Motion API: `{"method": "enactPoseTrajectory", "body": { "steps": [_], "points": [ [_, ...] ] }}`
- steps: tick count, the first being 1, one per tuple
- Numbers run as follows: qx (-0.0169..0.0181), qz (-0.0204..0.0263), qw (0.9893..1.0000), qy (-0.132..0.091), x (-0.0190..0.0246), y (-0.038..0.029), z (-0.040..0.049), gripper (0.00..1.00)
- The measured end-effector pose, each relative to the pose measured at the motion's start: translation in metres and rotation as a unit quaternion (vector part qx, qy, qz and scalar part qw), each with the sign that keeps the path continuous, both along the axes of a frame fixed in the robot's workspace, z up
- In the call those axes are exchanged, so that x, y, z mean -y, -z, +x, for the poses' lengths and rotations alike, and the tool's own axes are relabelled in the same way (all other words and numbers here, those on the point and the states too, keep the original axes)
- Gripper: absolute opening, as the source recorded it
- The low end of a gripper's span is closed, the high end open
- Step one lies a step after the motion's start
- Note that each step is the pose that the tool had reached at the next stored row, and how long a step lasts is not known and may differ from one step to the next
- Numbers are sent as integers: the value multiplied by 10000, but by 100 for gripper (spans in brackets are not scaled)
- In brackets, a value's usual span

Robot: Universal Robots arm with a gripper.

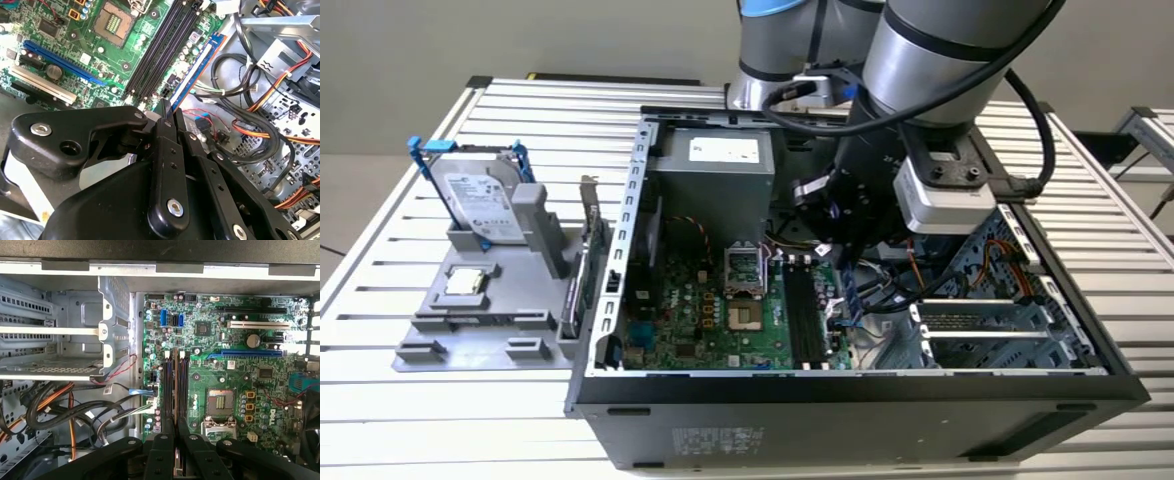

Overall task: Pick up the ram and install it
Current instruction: 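Insert the ram into the slot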

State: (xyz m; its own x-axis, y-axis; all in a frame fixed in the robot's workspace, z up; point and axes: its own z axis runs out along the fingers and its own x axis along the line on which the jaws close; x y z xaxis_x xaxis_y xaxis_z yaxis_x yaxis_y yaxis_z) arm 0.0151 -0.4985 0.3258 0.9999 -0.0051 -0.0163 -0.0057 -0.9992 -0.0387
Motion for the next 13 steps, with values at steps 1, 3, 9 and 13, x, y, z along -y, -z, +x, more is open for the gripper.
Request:
{"method": "enactPoseTrajectory", "body": {
  "steps": [1, 3, 9, 13],
  "points": [
    [0, -2, 10000, 0, -1, 3, 0, 0],
    [0, -5, 10000, 0, -1, 8, 0, 0],
    [1, -5, 10000, 0, -11, 36, 0, 0],
    [0, -6, 10000, 0, -19, 51, 1, 0]
  ]
}}
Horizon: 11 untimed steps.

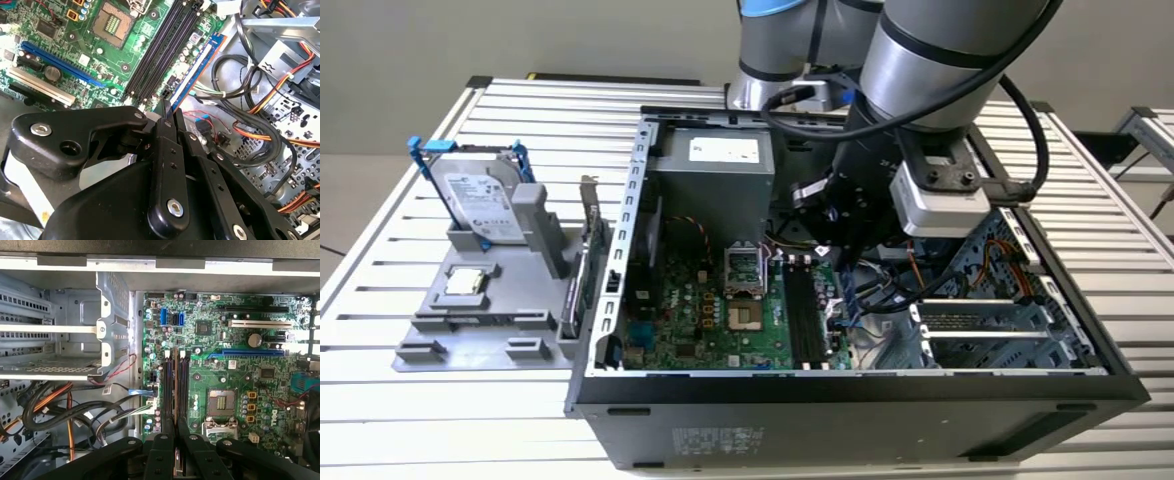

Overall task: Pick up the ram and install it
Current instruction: 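Insert the ram into the slot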

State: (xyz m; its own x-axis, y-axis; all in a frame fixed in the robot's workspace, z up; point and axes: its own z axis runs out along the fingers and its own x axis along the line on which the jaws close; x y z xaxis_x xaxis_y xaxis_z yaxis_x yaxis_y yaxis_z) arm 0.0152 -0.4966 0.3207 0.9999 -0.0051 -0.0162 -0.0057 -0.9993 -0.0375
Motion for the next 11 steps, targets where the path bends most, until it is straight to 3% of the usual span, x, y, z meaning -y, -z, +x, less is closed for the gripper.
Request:
{"method": "enactPoseTrajectory", "body": {
  "steps": [11],
  "points": [
    [0, 0, 10000, 0, -20, 37, 16, 0]
  ]
}}
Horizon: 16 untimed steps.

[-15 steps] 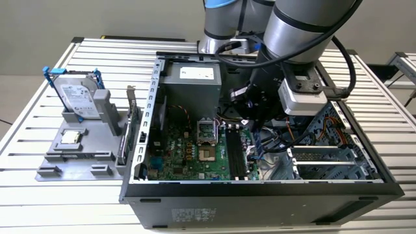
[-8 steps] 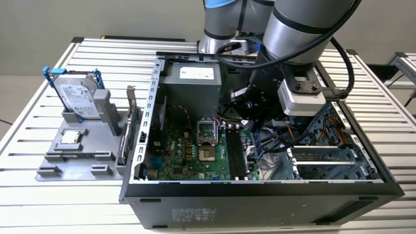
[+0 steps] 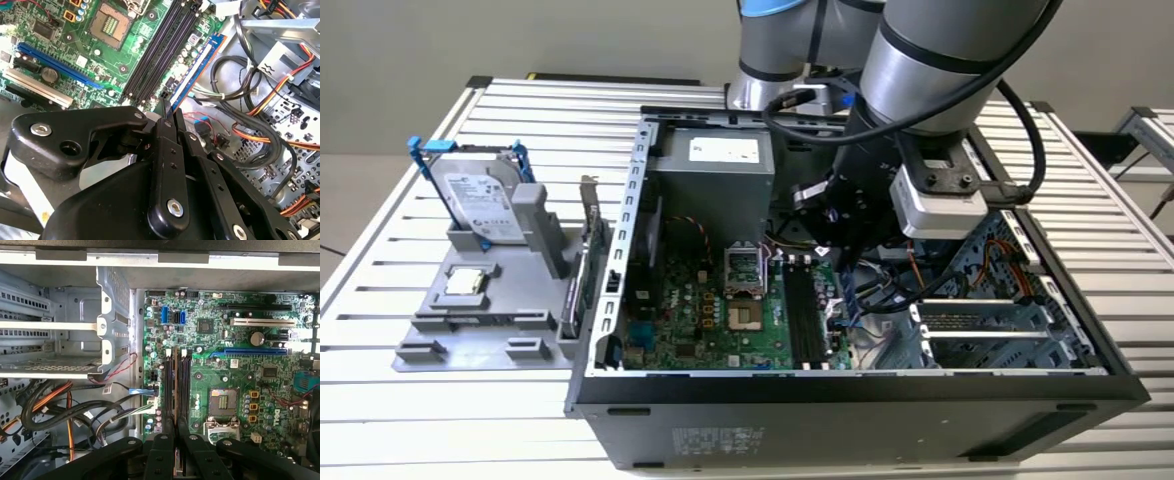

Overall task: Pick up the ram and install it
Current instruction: 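Insert the ram into the slot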

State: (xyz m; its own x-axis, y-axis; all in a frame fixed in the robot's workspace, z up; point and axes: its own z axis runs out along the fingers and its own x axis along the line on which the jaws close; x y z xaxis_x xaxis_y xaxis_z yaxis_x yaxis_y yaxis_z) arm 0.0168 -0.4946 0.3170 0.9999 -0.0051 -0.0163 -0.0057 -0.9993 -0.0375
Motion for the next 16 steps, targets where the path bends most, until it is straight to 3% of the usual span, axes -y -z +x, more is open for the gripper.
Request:
{"method": "enactPoseTrajectory", "body": {
  "steps": [16],
  "points": [
    [0, -1, 10000, 1, -3, 3, 3, 0]
  ]
}}
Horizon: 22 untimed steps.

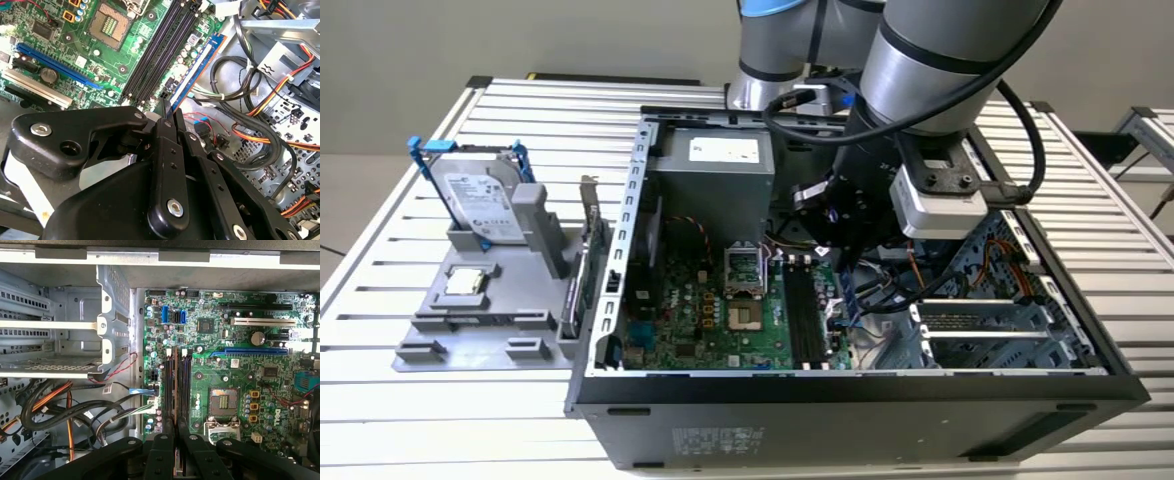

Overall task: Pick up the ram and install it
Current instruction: 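Insert the ram into the slot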

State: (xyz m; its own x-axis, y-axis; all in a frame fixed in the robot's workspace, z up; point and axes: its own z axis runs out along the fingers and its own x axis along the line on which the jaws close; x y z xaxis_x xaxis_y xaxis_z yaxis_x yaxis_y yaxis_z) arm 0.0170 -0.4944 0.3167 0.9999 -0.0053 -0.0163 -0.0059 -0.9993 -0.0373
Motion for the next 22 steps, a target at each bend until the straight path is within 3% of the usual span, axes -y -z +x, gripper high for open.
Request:
{"method": "enactPoseTrajectory", "body": {
  "steps": [22],
  "points": [
    [0, 0, 10000, 1, -2, 76, 0, 0]
  ]
}}
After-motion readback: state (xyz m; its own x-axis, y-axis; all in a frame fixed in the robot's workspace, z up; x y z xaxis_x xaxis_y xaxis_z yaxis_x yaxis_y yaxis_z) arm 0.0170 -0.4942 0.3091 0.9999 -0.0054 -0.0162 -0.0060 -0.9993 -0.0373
